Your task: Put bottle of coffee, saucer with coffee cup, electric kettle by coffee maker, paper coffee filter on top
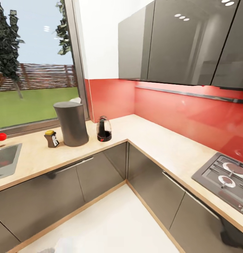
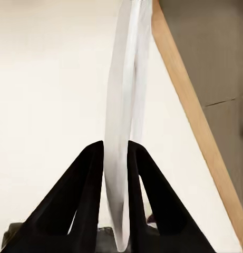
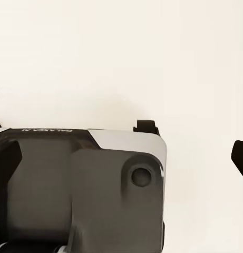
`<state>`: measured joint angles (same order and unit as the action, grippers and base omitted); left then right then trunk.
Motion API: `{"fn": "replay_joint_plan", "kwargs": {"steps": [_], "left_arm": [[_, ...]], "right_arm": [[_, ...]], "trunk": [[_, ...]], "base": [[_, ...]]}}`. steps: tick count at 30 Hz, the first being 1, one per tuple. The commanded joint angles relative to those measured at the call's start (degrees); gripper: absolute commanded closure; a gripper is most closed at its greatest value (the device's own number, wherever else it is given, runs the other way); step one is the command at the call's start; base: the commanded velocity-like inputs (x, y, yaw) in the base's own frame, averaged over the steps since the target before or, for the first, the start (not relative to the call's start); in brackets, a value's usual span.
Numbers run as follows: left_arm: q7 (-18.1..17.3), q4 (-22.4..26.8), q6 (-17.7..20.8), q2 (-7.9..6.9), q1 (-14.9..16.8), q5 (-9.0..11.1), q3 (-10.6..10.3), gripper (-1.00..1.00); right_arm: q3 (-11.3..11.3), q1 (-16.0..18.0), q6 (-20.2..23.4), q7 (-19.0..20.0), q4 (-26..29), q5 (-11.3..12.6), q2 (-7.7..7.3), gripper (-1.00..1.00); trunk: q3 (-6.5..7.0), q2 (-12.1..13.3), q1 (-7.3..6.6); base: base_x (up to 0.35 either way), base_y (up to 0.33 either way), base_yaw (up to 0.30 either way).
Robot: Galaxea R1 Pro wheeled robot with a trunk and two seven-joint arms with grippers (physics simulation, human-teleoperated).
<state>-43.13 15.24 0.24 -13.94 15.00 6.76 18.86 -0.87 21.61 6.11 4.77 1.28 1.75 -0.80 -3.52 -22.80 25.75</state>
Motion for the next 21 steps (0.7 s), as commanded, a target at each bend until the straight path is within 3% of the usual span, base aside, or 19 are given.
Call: {"fn": "replay_joint_plan", "kwargs": {"steps": [1, 8, 14, 21], "left_arm": [[-1.3, 1.0, 1.0, -0.02, 0.9, 0.0, -0.2, 1.00], [-5.8, 11.9, 13.9, 0.95, 5.7, 0.1, -0.1, 1.00], [-6.3, 23.4, 22.9, 5.76, 9.2, 0.2, -1.3, 1.00], [-6.4, 30.8, 32.7, 9.48, 13.6, 1.1, -3.8, 1.00]], "right_arm": [[-0.1, 0.0, 0.3, 0.2, 0.1, 0.2, -0.01, -1.00], [-0.1, 0.0, 0.3, 0.0, 0.1, 0.2, 0.05, -1.00], [-0.1, 0.0, 0.3, 0.0, 0.1, 0.2, 0.09, -1.00], [-0.1, 0.0, 0.3, 0.0, 0.1, 0.2, 0.09, -1.00]], "trunk": [[-0.14, -0.1, 0.03], [-0.18, -0.1, 0.03], [-0.33, -0.1, 0.03], [-0.53, -0.1, 0.03]], "base": [[0.000, 0.000, 0.208], [0.000, 0.000, 0.259], [0.000, 0.000, 0.276], [0.000, 0.000, 0.277]]}}
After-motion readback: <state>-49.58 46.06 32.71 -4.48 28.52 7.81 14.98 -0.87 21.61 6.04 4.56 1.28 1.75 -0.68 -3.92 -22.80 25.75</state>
